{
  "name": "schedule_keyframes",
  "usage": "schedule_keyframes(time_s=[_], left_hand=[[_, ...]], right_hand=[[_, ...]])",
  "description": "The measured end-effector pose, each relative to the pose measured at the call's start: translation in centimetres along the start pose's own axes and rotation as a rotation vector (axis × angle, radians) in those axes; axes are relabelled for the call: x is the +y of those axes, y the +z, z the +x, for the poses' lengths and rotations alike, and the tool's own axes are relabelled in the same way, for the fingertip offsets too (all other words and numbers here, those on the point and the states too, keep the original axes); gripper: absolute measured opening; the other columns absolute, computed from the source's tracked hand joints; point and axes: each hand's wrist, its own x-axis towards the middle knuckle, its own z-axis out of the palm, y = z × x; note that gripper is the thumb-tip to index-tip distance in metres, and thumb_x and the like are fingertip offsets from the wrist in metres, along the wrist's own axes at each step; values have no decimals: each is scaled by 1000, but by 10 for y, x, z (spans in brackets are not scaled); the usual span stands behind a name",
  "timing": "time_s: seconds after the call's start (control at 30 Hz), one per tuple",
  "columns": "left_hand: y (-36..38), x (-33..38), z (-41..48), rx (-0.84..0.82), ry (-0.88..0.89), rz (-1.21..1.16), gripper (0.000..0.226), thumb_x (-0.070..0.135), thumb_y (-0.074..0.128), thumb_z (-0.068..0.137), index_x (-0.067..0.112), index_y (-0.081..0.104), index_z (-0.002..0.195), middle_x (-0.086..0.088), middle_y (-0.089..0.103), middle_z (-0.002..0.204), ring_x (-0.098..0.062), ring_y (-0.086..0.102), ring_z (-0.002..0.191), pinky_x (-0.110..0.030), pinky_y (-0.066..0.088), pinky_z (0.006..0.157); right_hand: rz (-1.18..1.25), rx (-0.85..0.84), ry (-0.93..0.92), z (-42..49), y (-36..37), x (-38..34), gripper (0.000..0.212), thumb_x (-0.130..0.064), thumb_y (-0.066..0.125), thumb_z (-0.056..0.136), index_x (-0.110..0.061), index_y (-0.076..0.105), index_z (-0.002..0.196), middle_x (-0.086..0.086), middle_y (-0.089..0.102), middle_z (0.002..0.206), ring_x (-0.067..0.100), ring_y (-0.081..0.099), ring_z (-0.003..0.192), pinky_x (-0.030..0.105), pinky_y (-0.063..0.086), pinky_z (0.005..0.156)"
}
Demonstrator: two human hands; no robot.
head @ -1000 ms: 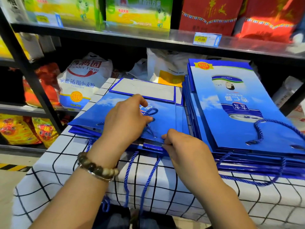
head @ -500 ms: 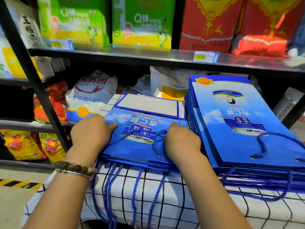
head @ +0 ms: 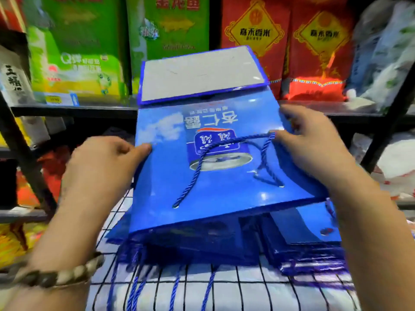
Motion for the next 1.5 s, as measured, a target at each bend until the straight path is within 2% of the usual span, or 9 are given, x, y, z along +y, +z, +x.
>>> schedule_keyframes(time_s=[0.2,0.43,0.53,0.6,0.73,0.8,0.9,1.1,1.5], left_hand=[[77,80,-6,-173,131,12,46,54,58,78,11,64,64,-12,65,74,-32,61,79,-30,37,59],[158,96,-42,-378,201,180,47,56,52,83,10,62,90,-15,65,103,-34,59,98,-33,39,66],[168,91,-53,-451,185,275,50,58,49,84,12,61,98,-13,64,109,-33,59,102,-35,44,74],[165,91,-53,-443,215,331,48,60,48,84,15,59,100,-11,64,110,-31,58,102,-34,44,75],[160,106,-49,-314,373,218,39,52,44,89,17,52,104,-7,58,111,-27,53,103,-35,42,78],[173,117,-48,-411,480,172,45,49,41,91,16,47,122,-8,48,129,-27,43,119,-38,38,95],[200,122,-48,-680,519,260,71,55,34,91,19,11,147,-6,-1,157,-25,0,143,-46,4,115],[234,105,-48,-893,471,375,73,60,22,91,23,-8,147,-4,-22,153,-23,-21,141,-47,-12,112],[217,112,-37,-1044,370,239,69,57,22,93,22,-2,148,-5,-14,155,-21,-13,143,-46,-7,113]], right_hand=[[-9,-5,253,-4,-68,77,45,10,56,81,-1,54,124,10,57,116,13,46,100,-4,32,60],[-22,-149,513,-38,-62,175,47,0,65,76,-15,57,120,11,61,116,21,55,100,9,42,67],[-140,-211,534,-43,-51,185,45,3,61,82,-9,55,124,21,63,109,33,58,102,31,37,76],[-253,-284,526,-43,-49,184,46,-2,61,83,-8,53,128,18,62,92,30,55,90,30,32,68],[-463,-159,359,-28,-52,177,42,-14,65,82,-8,57,123,19,59,114,32,54,105,33,38,81],[-434,-192,247,-15,-42,168,34,-7,54,87,-10,59,121,16,59,121,30,53,111,33,38,89],[-413,-375,177,-7,-9,157,34,-19,45,94,-9,55,124,14,52,133,28,48,120,36,37,99],[-519,-687,287,-29,34,179,61,-47,23,97,-24,-3,147,3,-14,155,21,-8,143,48,0,114],[-565,-794,303,-25,31,168,64,-49,20,96,-19,-4,147,8,-14,155,23,-6,144,47,7,115]])
